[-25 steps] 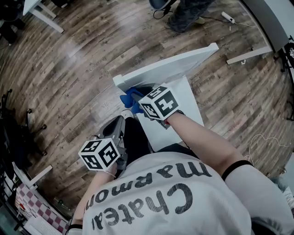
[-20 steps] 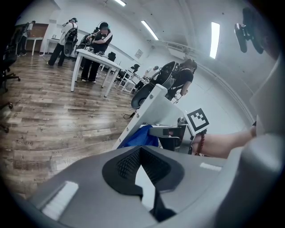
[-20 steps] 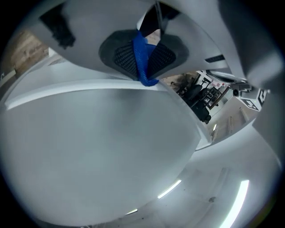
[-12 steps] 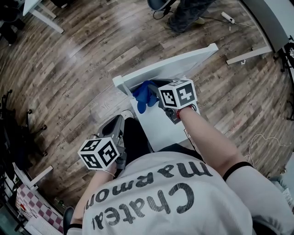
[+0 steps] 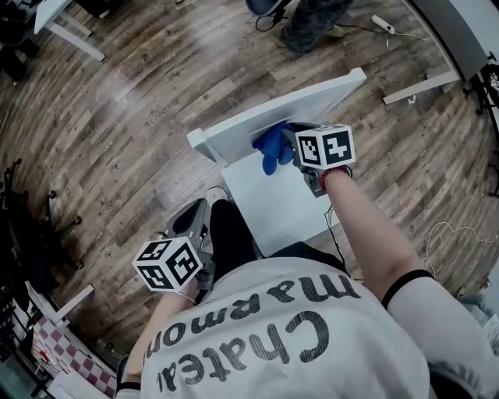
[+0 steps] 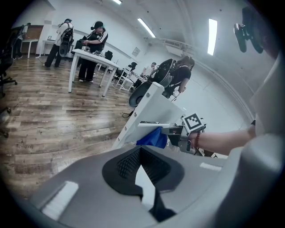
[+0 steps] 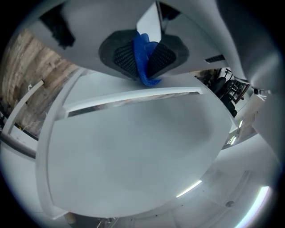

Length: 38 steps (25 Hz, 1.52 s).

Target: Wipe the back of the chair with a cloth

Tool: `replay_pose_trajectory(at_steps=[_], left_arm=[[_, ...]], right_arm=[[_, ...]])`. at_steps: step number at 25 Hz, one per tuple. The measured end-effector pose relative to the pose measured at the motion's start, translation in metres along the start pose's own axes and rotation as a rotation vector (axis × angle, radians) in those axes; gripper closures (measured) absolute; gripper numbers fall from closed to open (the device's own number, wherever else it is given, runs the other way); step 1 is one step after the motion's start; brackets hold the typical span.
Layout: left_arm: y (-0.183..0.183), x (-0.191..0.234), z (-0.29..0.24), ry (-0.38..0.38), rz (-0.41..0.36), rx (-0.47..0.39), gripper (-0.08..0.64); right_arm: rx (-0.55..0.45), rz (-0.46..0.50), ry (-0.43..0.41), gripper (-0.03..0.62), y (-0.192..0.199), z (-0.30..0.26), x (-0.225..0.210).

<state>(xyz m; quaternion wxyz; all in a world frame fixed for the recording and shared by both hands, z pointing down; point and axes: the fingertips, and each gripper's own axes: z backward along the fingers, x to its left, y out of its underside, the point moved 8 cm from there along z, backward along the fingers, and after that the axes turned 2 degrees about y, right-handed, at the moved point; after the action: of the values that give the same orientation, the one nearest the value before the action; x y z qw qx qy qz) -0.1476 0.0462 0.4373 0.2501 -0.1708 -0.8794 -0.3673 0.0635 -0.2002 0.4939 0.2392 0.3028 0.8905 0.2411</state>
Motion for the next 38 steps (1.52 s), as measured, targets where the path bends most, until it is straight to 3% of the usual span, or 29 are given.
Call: replay_pose_trajectory(at_steps=[4,11,20,25,30,38], left_arm=[[0.000,0.000,0.001,-0.003,-0.002,0.000,0.554],[-0.002,0.004,0.004,-0.010,0.005,-0.001,0.554],[0.000,0.010,0.009,-0.015,0.007,0.004,0.554],[0.001,0.011,0.009,-0.018,0.008,0.005,0.554],[0.003,0.014,0.006,-0.014,0.013,0.011,0.554],[0.008,0.014,0.002,0.001,0.016,0.026,0.554]], right_arm=[[-0.025,-0.073,0.073,0.512,-0.001,0.011,-0.029],[-0.099,-0.286,0.178,0.518,-0.005,0.032,-0.082],[-0.155,-0.356,0.274,0.518,-0.010,0.053,-0.113],[-0.157,-0.341,0.289,0.518,-0.008,0.053,-0.113],[-0.107,-0.289,0.221,0.525,0.008,0.037,-0.077],[0.044,-0.127,-0.060,0.525,0.030,-0.018,0.043]])
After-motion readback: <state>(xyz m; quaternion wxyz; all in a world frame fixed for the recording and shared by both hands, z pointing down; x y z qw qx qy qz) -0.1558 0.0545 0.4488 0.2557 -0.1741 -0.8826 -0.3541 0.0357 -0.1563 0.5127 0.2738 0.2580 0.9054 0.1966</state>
